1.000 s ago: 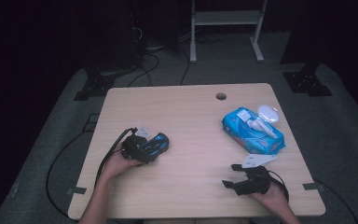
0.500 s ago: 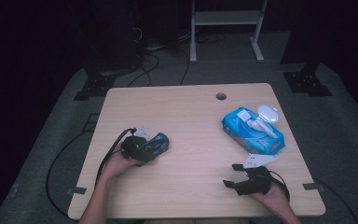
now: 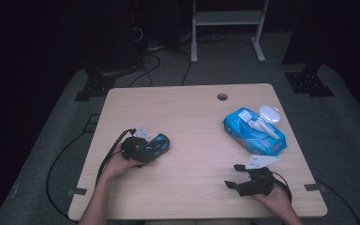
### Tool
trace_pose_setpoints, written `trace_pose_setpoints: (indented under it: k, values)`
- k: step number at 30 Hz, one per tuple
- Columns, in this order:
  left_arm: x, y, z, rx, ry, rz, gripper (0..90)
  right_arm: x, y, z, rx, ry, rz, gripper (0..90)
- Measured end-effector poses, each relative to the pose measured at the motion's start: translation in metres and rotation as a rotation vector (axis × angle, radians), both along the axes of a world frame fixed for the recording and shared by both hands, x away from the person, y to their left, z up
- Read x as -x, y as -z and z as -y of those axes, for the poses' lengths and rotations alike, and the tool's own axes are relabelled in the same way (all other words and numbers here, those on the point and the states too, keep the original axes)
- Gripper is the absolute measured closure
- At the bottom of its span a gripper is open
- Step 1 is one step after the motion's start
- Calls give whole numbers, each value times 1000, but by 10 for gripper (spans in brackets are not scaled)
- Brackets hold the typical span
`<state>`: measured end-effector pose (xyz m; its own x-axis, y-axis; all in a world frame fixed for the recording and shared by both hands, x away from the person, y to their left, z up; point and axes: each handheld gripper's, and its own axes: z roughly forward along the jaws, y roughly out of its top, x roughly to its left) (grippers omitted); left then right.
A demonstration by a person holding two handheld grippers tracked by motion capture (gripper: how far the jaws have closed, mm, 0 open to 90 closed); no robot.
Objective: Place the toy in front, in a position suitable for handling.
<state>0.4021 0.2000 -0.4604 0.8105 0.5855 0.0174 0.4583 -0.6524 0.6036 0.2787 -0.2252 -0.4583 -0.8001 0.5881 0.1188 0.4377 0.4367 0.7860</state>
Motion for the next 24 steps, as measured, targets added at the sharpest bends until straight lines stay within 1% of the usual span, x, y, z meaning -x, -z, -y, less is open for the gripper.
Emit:
trace_pose_setpoints:
  k: [2, 5, 8, 9, 11, 14, 17, 21, 24]
  values:
    - [0, 0, -1, 4, 0, -4, 265, -1, 0, 0, -1, 0, -2, 246]
    - [0, 0, 0, -3, 6, 5, 264, 0, 0, 0, 4, -1, -3, 246]
    - [1, 1, -1, -1, 7, 7, 262, 0, 0, 0, 0, 0, 2, 246]
    - [1, 2, -2, 3, 16, 14, 262, 0, 0, 1, -1, 2, 0, 246]
    - [2, 3, -2, -22, 36, 16, 253, 0, 0, 1, 0, 3, -3, 246]
    - [1, 3, -4, -17, 44, 13, 250, 1, 0, 1, 3, 1, 1, 246]
    - [2, 4, -7, 1, 47, 10, 253, 0, 0, 2, -4, 6, -1, 246]
    - [3, 4, -7, -1, 40, 19, 256, 1, -1, 1, -1, 4, 0, 246]
    - [3, 4, -7, 3, 39, 17, 257, 0, -1, 2, -5, 8, -1, 246]
